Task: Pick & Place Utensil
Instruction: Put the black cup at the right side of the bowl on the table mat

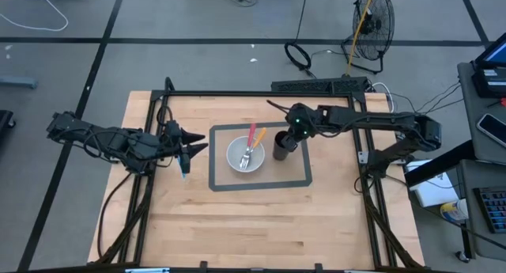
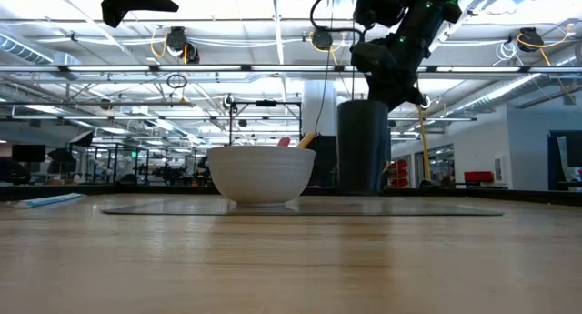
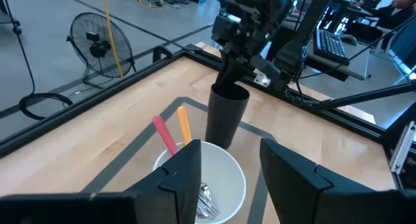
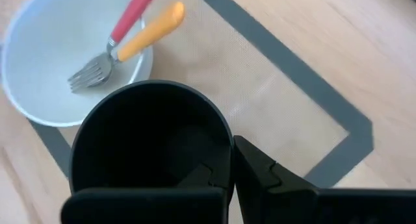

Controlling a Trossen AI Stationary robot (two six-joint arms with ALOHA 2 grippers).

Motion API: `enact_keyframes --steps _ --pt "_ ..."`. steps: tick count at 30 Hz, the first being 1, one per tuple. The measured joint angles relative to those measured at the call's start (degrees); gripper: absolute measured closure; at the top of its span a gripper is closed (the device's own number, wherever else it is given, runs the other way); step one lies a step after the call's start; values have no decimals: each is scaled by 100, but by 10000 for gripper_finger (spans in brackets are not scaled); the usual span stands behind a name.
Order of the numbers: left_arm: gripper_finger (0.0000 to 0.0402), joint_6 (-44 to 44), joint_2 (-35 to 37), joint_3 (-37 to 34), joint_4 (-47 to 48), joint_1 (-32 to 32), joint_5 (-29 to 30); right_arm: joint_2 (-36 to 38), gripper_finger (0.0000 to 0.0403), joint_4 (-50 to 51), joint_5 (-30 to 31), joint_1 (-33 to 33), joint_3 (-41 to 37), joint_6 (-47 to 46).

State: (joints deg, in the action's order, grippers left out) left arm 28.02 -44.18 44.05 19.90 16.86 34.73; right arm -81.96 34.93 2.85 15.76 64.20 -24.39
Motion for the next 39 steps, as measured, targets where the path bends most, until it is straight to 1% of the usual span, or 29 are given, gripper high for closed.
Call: enact_keyframes --steps 9,17,25,29,39 --pt "238 -49 0 0 -2 -125 3 -327 403 -146 -111 -187 8 -183" --pt "238 -51 -2 0 2 -157 -14 -351 403 -52 139 -238 17 -346" --pt "238 -51 -2 0 2 -157 -19 -342 403 91 210 -253 17 -458" --pt "238 -51 -2 0 2 -157 -19 -359 403 277 426 -331 126 -447" --pt "238 -53 -2 0 2 -157 -36 -362 403 476 457 -356 205 -408"
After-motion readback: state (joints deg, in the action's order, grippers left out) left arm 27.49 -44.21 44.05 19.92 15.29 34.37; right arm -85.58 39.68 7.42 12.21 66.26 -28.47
